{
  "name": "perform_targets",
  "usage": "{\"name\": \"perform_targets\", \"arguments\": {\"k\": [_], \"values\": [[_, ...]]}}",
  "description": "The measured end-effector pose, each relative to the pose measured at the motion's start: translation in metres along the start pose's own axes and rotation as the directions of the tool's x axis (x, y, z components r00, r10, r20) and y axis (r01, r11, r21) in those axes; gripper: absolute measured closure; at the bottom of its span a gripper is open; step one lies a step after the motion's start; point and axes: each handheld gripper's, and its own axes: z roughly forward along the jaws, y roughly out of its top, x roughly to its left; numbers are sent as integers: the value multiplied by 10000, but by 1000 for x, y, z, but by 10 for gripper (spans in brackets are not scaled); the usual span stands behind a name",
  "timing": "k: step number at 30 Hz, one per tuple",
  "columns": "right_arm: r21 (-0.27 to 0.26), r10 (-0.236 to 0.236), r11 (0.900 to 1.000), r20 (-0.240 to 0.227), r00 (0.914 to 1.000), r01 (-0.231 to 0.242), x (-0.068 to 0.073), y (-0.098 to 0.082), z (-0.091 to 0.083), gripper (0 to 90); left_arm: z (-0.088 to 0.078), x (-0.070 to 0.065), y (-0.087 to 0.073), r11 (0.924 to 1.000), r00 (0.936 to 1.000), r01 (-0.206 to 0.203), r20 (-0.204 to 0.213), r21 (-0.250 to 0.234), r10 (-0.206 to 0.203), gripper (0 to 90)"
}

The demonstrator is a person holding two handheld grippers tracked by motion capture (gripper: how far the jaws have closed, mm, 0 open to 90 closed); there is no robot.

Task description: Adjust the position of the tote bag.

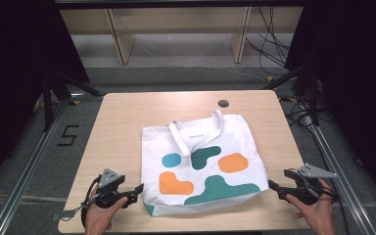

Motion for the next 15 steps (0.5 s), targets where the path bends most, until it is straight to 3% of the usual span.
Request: {"name": "perform_targets", "arguments": {"k": [1, 2, 4, 5, 7, 8, 12, 15], "values": [[41, 169, 9998, -86, 9998, -169, 1, 0, -1, 243, 0, 0, 0, 10000, 10000, 0, 0, 0, 0, 180], [10, -323, 9995, 12, 9995, 323, -2, 1, -1, 245, 0, 2, 0, 9997, 9996, -242, 114, 22, 242, 180], [48, -277, 9996, 5, 9996, 277, -2, 1, -1, 246, 1, 0, 0, 9999, 9999, -4, 113, -160, 5, 180], [-53, -279, 9996, -54, 9996, 279, -2, 1, -1, 251, -1, 3, 0, 9987, 9989, -463, 91, 225, 461, 179], [-99, -375, 9992, -16, 9993, 375, -3, 1, 0, 252, -1, 1, 0, 9991, 9993, -377, 15, 210, 377, 180], [27, -310, 9995, 14, 9995, 310, -3, 1, 0, 255, 1, -1, 0, 9994, 9994, -334, 24, -20, 334, 182], [220, -323, 9992, 132, 9994, 320, -2, 1, -1, 260, 1, -2, 1, 9985, 9986, -525, -18, 170, 525, 183], [150, -277, 9995, 55, 9996, 277, -2, 1, 0, 260, 2, -4, 1, 9992, 9992, -399, -39, 75, 399, 183]]}}
